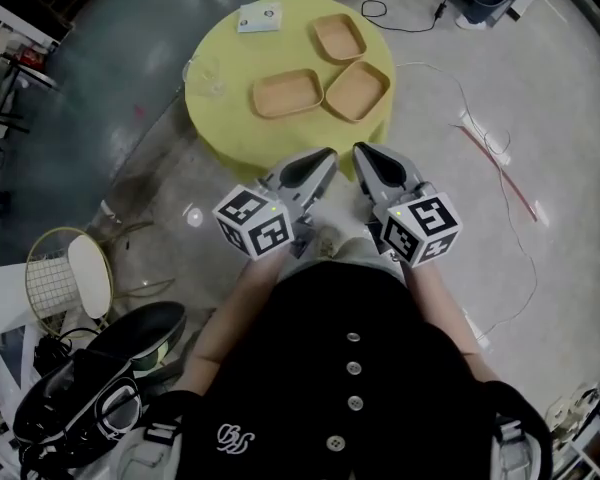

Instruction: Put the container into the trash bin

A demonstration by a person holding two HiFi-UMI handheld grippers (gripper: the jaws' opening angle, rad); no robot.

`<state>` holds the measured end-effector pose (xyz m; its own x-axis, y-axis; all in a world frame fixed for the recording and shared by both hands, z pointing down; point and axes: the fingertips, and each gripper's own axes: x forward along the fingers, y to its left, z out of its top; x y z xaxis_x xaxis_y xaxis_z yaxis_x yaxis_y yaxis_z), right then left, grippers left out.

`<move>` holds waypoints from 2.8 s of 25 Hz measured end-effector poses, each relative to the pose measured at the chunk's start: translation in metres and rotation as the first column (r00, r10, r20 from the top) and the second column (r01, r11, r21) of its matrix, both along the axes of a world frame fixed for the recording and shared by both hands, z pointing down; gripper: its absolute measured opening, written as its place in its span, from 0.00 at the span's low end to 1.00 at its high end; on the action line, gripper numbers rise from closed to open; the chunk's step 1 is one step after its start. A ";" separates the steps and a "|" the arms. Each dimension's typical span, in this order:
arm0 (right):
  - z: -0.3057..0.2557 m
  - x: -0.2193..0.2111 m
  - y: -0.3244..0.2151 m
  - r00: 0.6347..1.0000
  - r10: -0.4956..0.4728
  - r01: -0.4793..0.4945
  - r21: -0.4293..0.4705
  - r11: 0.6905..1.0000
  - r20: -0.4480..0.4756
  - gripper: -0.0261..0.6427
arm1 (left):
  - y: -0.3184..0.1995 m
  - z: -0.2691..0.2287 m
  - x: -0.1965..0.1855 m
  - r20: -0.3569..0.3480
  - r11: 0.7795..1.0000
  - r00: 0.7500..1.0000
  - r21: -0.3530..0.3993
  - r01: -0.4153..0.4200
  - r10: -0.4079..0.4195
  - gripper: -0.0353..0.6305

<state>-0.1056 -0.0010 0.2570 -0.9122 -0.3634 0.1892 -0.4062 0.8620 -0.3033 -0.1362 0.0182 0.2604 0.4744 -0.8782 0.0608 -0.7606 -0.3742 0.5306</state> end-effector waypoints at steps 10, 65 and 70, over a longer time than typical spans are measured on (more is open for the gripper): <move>0.013 -0.005 -0.020 0.998 0.035 -0.036 -0.006 0.999 -0.060 0.04 | -0.023 0.006 -0.011 -0.010 0.999 1.000 -0.030 -0.027 0.027 0.10; 0.167 -0.061 -0.097 0.716 0.010 0.072 0.088 0.994 -0.698 0.19 | -0.081 0.120 -0.066 -0.166 0.929 0.965 -0.279 -0.243 0.203 0.10; 0.180 -0.064 -0.100 0.680 -0.014 0.110 0.083 0.990 -0.733 0.19 | -0.083 0.131 -0.058 -0.140 0.917 0.958 -0.285 -0.281 0.250 0.10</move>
